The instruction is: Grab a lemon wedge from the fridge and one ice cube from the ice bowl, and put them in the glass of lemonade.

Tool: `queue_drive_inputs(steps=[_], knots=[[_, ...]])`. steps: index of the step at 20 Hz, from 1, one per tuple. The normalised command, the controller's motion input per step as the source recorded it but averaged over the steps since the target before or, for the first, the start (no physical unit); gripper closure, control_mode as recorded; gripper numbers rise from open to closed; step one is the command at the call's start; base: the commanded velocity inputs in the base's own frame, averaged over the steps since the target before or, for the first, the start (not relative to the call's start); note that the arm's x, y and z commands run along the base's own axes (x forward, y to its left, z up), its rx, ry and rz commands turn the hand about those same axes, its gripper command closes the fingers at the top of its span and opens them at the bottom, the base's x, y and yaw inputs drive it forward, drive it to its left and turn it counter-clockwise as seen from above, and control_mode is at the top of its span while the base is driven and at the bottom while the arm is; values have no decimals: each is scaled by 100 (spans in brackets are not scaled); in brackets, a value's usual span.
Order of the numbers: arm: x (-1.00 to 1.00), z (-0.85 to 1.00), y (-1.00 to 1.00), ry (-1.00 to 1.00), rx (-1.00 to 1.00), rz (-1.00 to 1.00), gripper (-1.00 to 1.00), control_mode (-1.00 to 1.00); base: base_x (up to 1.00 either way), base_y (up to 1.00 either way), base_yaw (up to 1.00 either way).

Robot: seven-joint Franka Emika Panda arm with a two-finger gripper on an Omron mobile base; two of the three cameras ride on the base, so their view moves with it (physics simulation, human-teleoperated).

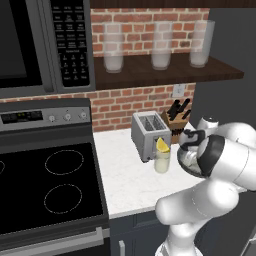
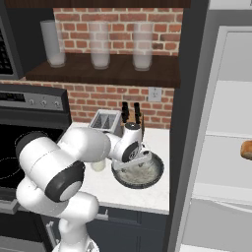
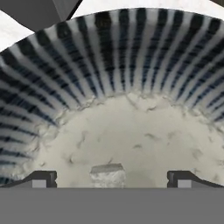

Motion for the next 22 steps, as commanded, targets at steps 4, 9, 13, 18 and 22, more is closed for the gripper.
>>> queue_drive_inputs(steps=[4, 9, 13, 18, 22], knots=[[0, -8, -4, 0, 0, 4, -100, -100, 0, 0, 0], [0, -14, -2, 0, 0, 1, -100, -100, 0, 0, 0], [0, 0, -11, 0, 0, 0, -100, -100, 0, 0, 0], [0, 0, -12, 0, 0, 0, -100, -100, 0, 0, 0], [0, 0, -4, 0, 0, 0, -100, -100, 0, 0, 0]])
